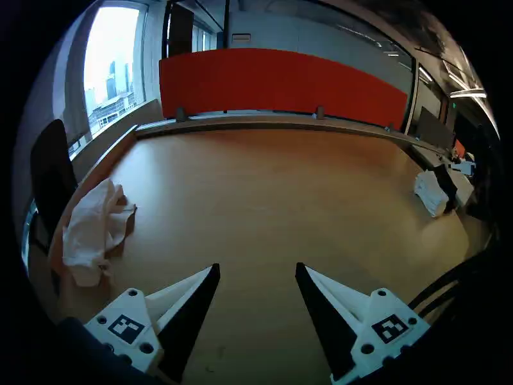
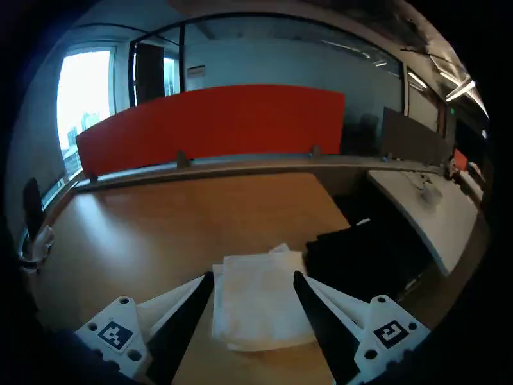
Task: Fold towel
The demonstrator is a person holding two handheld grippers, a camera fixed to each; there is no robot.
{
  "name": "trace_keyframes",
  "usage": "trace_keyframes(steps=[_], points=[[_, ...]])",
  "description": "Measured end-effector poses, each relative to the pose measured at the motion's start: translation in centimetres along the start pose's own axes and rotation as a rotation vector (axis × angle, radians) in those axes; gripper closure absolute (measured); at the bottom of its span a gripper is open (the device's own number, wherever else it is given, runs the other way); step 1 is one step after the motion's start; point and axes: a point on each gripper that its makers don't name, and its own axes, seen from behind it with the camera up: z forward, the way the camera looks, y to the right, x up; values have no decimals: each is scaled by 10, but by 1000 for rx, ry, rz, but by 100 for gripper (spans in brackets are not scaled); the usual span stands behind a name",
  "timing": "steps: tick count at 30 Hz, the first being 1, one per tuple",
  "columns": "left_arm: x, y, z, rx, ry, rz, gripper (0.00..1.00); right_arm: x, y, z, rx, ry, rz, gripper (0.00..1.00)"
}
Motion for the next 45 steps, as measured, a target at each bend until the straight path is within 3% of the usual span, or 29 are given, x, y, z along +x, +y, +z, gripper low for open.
trace_keyframes(steps=[7, 21, 33, 45], points=[[8, 1, 3, -1, 13, 0, 13, 32, -11, -5, -4, 143, 8, 3], [22, -1, 8, 2, 42, -9, 13, 85, -32, -15, -25, 355, -10, 4], [47, -6, 12, 11, 97, -32, 13, 110, -61, -18, 1, 421, -9, 3], [106, -26, 8, 50, 247, -47, 13, 119, -113, -21, 42, 440, -14, 3]])
